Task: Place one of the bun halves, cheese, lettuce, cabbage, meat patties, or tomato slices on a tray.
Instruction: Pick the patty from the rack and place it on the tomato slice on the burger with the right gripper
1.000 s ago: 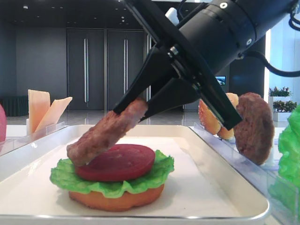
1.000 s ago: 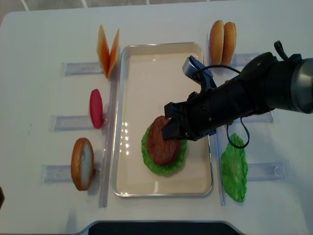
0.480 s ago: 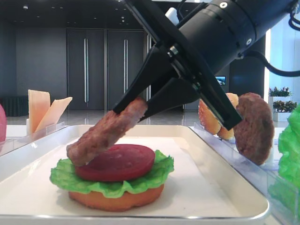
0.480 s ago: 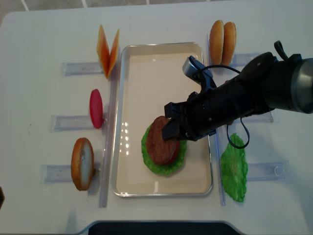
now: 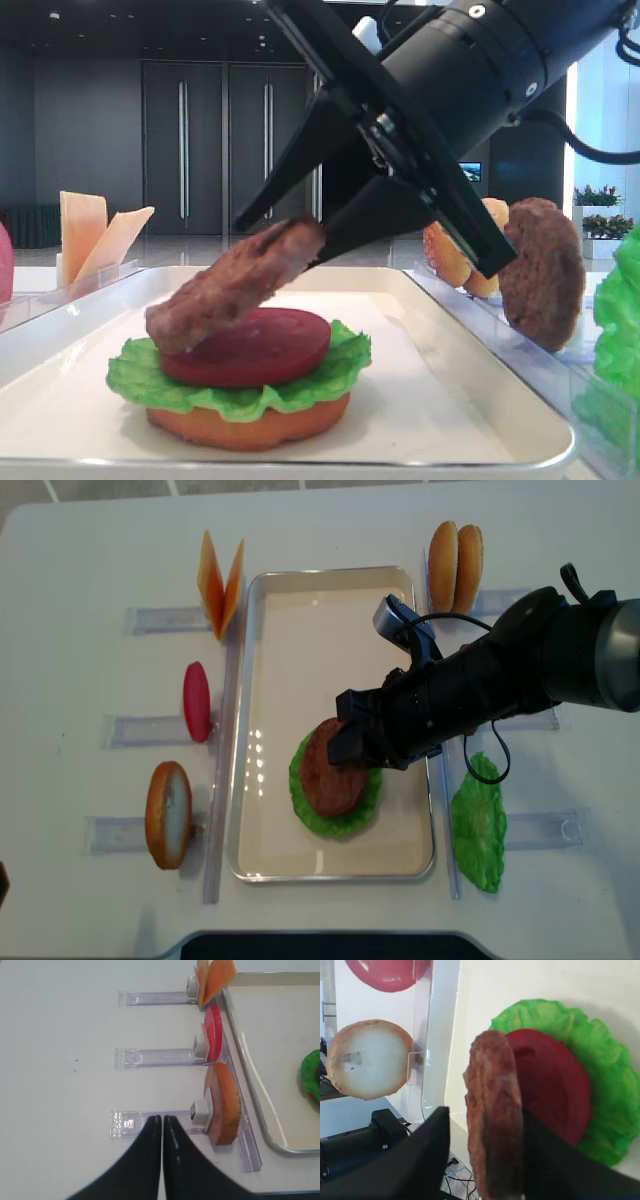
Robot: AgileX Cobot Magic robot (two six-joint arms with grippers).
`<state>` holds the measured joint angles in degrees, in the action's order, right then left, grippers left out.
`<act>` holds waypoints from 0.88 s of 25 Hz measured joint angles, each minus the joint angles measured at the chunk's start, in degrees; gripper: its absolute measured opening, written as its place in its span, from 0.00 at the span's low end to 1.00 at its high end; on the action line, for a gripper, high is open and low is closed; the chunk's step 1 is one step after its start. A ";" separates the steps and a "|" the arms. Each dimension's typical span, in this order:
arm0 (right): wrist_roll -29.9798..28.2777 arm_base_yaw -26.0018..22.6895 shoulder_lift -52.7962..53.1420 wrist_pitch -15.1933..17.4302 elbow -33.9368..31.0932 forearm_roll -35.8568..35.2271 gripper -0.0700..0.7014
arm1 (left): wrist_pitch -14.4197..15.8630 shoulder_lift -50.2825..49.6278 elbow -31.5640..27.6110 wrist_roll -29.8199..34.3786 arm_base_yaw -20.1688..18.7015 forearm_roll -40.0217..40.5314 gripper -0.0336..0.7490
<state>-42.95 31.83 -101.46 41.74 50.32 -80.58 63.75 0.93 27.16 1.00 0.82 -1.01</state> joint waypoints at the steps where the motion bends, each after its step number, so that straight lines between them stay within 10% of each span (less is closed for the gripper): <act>1: 0.13 0.00 0.00 0.00 0.00 0.00 0.55 | 0.00 0.00 0.00 0.00 0.00 0.00 0.04; 7: 1.20 0.00 0.00 -0.22 0.00 0.07 0.71 | 0.00 0.00 0.00 0.00 0.00 0.00 0.04; 22: 18.73 0.00 2.05 -1.80 3.44 18.35 0.73 | 0.00 0.00 0.00 0.00 0.00 -0.05 0.04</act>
<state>-24.22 31.83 -99.41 39.94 53.77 -62.23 63.75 0.93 27.16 1.00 0.82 -1.06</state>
